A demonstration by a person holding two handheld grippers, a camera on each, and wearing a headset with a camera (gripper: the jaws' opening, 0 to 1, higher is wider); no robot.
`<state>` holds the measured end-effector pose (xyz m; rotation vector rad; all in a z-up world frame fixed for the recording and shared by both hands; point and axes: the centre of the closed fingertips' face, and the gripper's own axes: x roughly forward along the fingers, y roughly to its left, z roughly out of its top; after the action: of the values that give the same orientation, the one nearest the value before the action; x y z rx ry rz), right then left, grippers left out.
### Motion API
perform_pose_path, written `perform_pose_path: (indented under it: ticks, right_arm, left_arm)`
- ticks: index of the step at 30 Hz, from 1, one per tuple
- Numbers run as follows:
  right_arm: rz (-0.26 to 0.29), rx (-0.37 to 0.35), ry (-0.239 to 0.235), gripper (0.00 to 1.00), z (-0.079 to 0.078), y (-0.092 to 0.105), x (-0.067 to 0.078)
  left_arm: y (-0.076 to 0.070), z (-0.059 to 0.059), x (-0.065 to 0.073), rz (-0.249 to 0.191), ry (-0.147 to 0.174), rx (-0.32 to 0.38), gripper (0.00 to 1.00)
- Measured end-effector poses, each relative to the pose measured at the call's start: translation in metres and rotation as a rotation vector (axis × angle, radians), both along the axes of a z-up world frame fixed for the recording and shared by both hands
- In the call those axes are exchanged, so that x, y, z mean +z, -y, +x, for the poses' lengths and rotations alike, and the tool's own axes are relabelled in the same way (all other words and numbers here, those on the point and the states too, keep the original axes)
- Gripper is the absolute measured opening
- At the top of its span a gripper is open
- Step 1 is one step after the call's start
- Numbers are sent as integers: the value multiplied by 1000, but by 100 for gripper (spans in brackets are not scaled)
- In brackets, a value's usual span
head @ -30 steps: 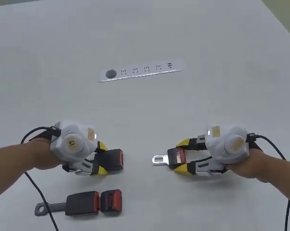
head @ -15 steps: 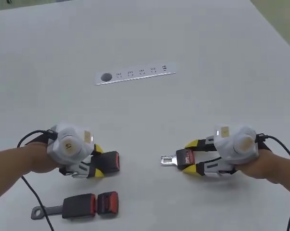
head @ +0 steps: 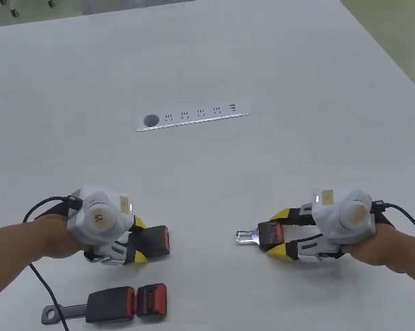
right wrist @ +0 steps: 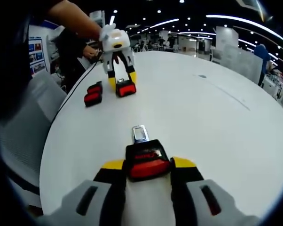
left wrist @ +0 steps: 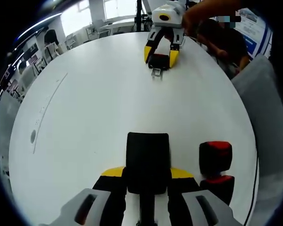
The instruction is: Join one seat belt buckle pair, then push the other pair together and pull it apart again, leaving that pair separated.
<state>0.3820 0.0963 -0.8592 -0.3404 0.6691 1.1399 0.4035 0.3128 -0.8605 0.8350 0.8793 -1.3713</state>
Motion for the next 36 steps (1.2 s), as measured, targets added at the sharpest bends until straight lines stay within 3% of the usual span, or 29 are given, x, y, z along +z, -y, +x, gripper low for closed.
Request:
perform_pose_path:
  ticks: [2,5,7,9,13,15,16,17,20,21,24,26,29,31,33,36]
  right_arm:
    - [-10,6,-1,38,0,-1,1]
    - [-43,11,-1,40,-1,-1,1]
    - [-17,-15,4,48,-1,-3,7]
    - [32,-83,2,54,3,-4,17]
    - [32,-174,34,64,8,3,27]
    - [40,-231,51,69,11,6,33]
    - [44,-256,57,70,12,7,36]
    - [53,-292,66,72,13,8,40]
    - [72,-371,117,77,15,10,53]
    - [76,-386,132,79,15,10,56]
    - [84,-462,156,85,15,12,64]
    - [90,-488,180,86,13,9,73]
    - [122,-530,190,89,8,4,85]
    - [114,-550,209,91,3,1,92]
    - [138,-564,209,90,-3,-5,98]
    - [127,-561,220,90,-13,-14,102]
  left_arm:
    - [0,0,0,20,-19,38,37]
    - [2,-11,2,26,-60,31,49]
    - [1,-13,2,18,-72,72,57]
    - [1,-13,9,-14,-89,165,61]
    - [6,-7,27,-148,-95,311,72]
    - [3,-4,34,-173,-74,346,77]
    - [-1,0,38,-174,-36,372,79]
    - [-3,2,42,-183,-22,397,81]
    - [-1,4,57,-272,-22,504,87]
    - [-3,5,64,-304,-2,541,88]
    - [-11,2,76,-340,14,618,90]
    - [-18,1,86,-367,47,654,91]
    - [-28,-5,98,-411,67,725,94]
    - [-39,-7,103,-426,106,776,98]
    - [-45,-14,109,-467,101,829,99]
    - [-55,-28,115,-485,115,849,99]
